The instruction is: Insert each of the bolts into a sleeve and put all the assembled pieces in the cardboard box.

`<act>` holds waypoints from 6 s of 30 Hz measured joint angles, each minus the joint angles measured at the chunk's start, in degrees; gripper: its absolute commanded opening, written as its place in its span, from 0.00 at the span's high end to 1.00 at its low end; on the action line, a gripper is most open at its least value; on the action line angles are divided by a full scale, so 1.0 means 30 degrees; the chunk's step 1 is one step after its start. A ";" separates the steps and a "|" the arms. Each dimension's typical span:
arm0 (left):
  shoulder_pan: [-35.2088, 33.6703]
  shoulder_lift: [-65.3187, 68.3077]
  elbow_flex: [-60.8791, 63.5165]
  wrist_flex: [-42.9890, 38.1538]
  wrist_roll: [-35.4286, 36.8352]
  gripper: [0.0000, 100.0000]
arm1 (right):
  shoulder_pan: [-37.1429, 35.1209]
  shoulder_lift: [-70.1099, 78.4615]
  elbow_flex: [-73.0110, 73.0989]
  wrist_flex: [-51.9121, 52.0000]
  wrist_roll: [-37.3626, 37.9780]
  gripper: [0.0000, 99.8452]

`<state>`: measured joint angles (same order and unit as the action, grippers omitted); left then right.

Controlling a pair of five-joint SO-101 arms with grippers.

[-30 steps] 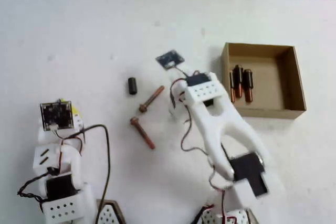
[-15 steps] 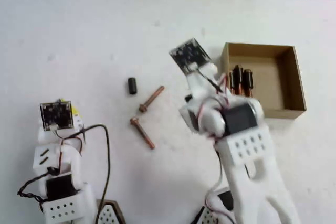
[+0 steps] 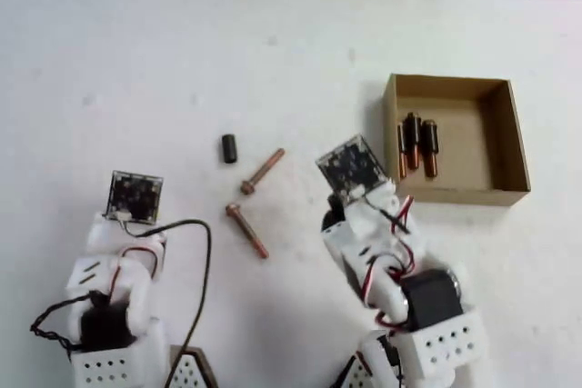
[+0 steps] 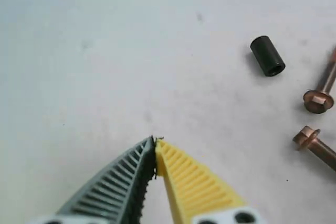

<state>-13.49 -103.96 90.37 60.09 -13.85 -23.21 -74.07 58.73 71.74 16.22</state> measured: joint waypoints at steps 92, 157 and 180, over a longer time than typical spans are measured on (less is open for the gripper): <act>0.9670 3.5634 -2.0308 0.3634 2.2418 0.76 | 0.5744 -0.3370 0.4952 -0.1846 0.0029 0.98; 0.7062 3.9590 -2.2593 0.1846 2.1509 0.97 | 0.5744 -0.3370 0.5538 -0.1846 0.0029 0.98; 0.7033 3.9590 -2.2593 0.1993 2.1538 0.77 | 0.5744 -0.3370 0.5538 -0.1846 0.0029 0.98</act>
<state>7.60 14.81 22.59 66.07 50.77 -5.98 -84.18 75.34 66.20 16.31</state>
